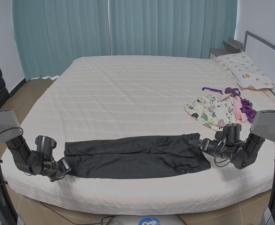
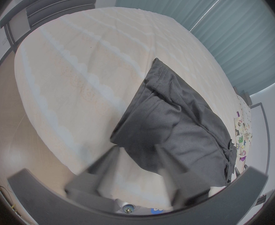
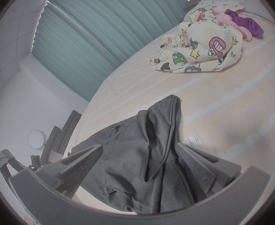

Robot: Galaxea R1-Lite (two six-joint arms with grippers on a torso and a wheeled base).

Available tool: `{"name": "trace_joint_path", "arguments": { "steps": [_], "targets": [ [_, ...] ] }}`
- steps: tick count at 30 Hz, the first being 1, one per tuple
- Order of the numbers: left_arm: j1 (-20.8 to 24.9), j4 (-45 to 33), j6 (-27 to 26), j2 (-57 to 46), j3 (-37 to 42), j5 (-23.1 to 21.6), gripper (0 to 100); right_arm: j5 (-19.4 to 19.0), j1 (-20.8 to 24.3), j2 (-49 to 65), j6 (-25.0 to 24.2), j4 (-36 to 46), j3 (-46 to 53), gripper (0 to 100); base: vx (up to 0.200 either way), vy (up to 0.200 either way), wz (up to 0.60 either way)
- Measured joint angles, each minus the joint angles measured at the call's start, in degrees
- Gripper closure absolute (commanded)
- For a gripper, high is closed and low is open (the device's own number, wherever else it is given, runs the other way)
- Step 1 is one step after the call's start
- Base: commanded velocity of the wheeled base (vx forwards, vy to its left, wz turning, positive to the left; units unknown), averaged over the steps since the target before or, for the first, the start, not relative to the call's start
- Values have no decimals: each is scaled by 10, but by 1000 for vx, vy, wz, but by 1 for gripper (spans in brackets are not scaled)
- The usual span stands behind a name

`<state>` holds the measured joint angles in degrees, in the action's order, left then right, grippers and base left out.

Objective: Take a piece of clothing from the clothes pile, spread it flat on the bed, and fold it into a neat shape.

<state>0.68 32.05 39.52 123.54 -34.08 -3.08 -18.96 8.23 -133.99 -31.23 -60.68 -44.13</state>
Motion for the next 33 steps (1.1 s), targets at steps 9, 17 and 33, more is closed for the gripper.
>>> {"name": "trace_joint_path", "arguments": {
  "steps": [9,17,33],
  "targets": [
    [1,-18,-46,-13,22,30,100,0,1,0,2,1,1,0,0,0,0],
    [-3,-105,-71,-39,20,33,100,0,1,-1,2,1,1,0,0,0,0],
    [-22,-116,-77,-65,8,23,0,0,0,2,1,1,1,0,0,0,0]
  ]
}}
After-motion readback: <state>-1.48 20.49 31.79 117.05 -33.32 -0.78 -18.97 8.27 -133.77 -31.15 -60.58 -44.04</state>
